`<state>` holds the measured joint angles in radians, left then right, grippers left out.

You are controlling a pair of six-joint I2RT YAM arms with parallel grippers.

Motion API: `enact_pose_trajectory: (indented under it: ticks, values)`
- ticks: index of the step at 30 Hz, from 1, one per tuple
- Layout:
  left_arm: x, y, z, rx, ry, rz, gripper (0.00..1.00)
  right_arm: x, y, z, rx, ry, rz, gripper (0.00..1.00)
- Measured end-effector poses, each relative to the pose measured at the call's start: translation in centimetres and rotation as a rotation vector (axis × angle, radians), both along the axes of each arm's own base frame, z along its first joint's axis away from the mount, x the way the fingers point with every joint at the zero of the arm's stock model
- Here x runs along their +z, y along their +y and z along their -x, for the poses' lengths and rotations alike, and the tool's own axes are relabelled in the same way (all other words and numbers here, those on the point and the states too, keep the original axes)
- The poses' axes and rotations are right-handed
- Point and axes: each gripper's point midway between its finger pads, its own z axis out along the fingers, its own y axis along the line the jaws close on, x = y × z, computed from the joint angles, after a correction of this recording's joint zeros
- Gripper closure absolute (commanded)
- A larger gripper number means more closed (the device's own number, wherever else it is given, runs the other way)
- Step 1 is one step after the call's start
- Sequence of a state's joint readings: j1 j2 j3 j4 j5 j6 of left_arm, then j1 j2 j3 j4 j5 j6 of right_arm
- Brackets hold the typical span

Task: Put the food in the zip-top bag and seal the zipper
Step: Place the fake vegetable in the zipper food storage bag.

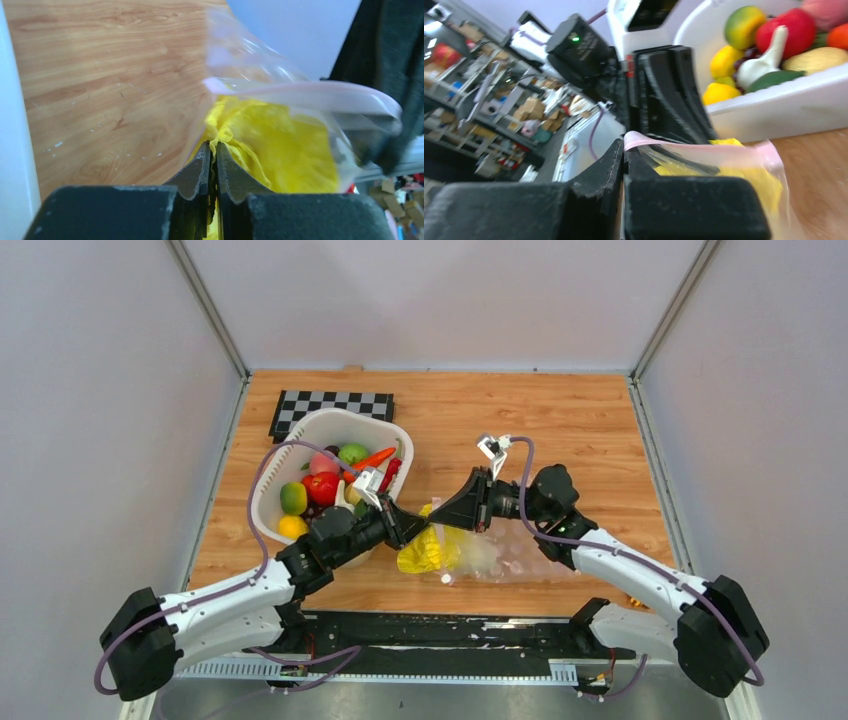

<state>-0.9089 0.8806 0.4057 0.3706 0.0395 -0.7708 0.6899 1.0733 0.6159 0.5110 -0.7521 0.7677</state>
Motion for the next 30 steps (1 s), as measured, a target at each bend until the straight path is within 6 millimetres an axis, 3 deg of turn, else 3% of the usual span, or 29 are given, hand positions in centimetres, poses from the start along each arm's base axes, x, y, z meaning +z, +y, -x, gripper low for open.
enact_pose_trajectory:
  ticks: [2, 3, 5, 10, 15, 19, 23, 26, 30]
  values:
    - [-0.8, 0.1, -0.3, 0.024, 0.021, 0.005, 0.76, 0.2, 0.2, 0.7, 0.054, 0.013, -0.037, 1.00]
    - [-0.8, 0.1, -0.4, 0.032, 0.024, 0.013, 0.63, 0.4, 0.3, 1.0, 0.077, 0.017, -0.056, 1.00]
    - [-0.2, 0.2, -0.5, 0.041, 0.016, 0.032, 0.51, 1.1, 0.2, 1.5, 0.107, 0.011, -0.083, 1.00]
    - [1.1, 0.4, -0.5, 0.037, -0.026, 0.024, 0.43, 1.8, -0.1, 2.1, 0.115, -0.019, -0.076, 1.00]
    - [2.4, -0.2, 0.4, -0.041, -0.078, -0.005, 0.27, 2.5, -0.8, 2.1, 0.074, -0.065, -0.007, 1.00]
    - [3.9, 0.9, 0.9, -0.041, -0.123, -0.038, 0.18, 2.4, -1.9, 1.8, -0.006, -0.097, 0.064, 1.00]
    - [7.8, 3.3, 1.5, 0.010, -0.214, -0.008, 0.15, 2.1, -3.3, 1.8, -0.077, -0.139, 0.118, 1.00]
    - [9.5, 4.9, 1.6, 0.055, -0.256, 0.001, 0.15, 2.1, -3.7, 2.6, -0.047, -0.182, 0.122, 1.00]
    - [8.4, 5.4, 1.2, 0.078, -0.248, -0.060, 0.20, 1.8, -4.0, 3.8, 0.012, -0.231, 0.135, 1.00]
